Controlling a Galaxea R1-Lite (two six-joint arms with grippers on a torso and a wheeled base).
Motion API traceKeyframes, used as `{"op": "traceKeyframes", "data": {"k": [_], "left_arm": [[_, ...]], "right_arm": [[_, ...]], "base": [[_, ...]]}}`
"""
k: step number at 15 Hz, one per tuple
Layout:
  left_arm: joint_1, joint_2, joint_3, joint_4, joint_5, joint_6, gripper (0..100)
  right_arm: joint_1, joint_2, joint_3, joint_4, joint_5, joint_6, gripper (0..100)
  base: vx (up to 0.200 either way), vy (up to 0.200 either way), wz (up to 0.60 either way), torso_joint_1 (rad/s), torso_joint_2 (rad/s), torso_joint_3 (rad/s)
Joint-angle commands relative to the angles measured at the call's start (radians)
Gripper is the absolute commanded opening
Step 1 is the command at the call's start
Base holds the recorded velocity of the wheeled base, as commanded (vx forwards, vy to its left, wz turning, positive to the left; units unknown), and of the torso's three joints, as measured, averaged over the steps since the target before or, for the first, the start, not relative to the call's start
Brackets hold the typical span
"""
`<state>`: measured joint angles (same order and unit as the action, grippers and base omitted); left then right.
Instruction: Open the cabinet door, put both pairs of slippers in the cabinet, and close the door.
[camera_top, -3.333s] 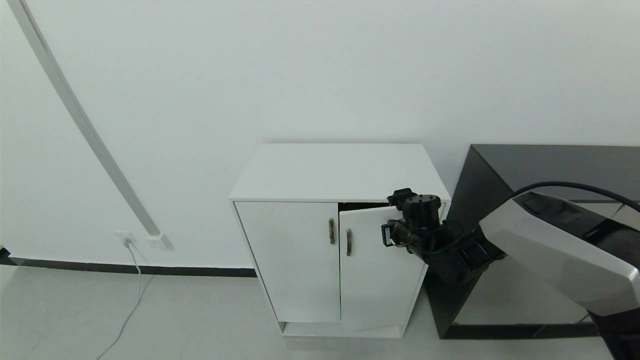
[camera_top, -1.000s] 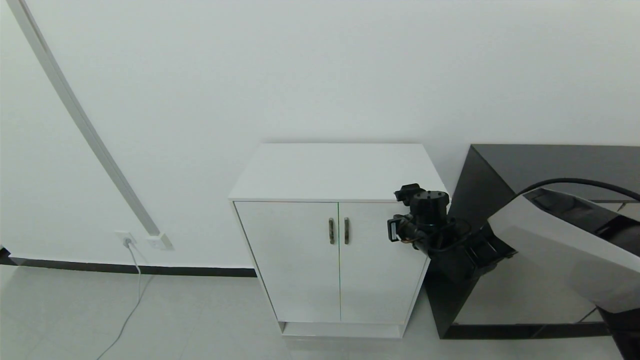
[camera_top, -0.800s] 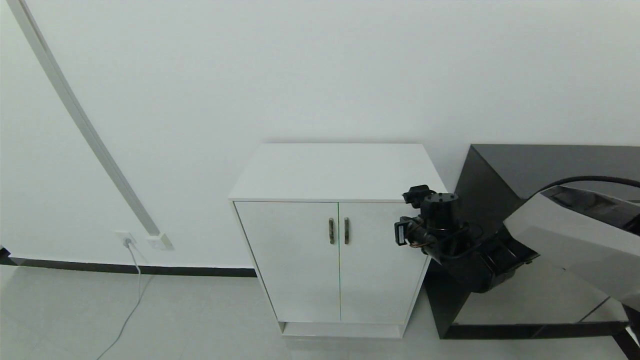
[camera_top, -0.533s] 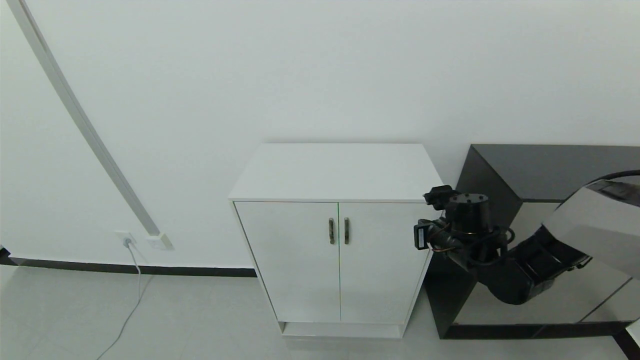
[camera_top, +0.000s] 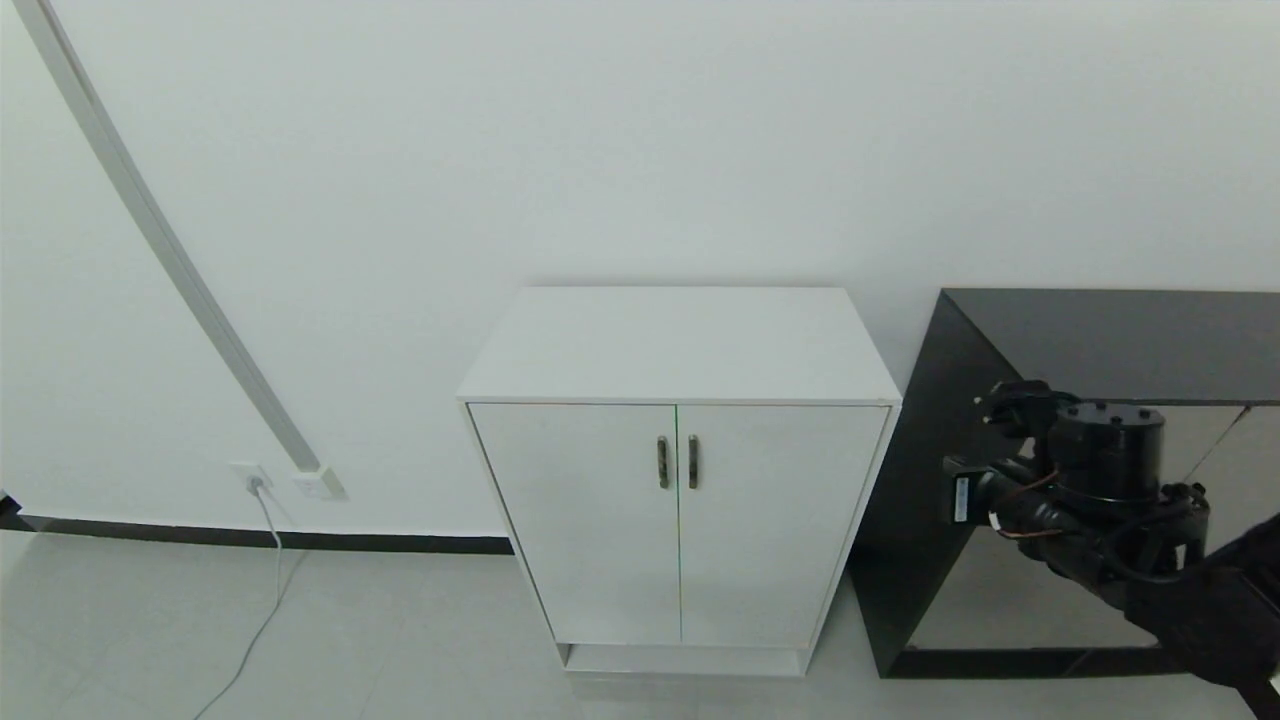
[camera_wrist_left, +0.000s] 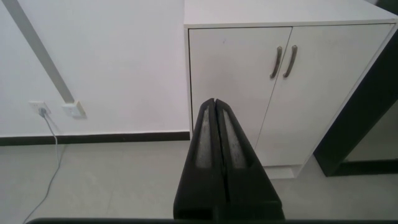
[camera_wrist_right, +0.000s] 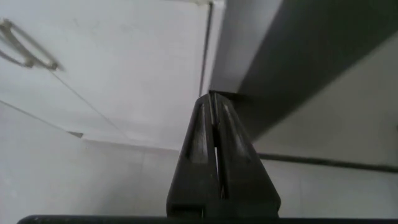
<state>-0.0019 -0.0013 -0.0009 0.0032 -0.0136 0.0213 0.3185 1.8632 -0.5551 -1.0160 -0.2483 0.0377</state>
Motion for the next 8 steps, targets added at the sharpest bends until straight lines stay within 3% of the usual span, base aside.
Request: {"op": "traceKeyframes", "data": {"k": [1,8], "left_arm": [[0.000,0.001,0.001,0.000,0.000,0.000,0],[-0.001,0.001,-0.001,0.000,0.000,-0.001,0]], "right_arm": [[-0.032,-0.153,0.123,-0.006,0.001,0.001,0],[-0.147,-0.457,0.379,0.002,0.007,-0.004,0]], "base": [[0.000,0.000,0.00,0.000,0.00,0.000],[0.000,0.000,0.00,0.000,0.00,0.000]]}}
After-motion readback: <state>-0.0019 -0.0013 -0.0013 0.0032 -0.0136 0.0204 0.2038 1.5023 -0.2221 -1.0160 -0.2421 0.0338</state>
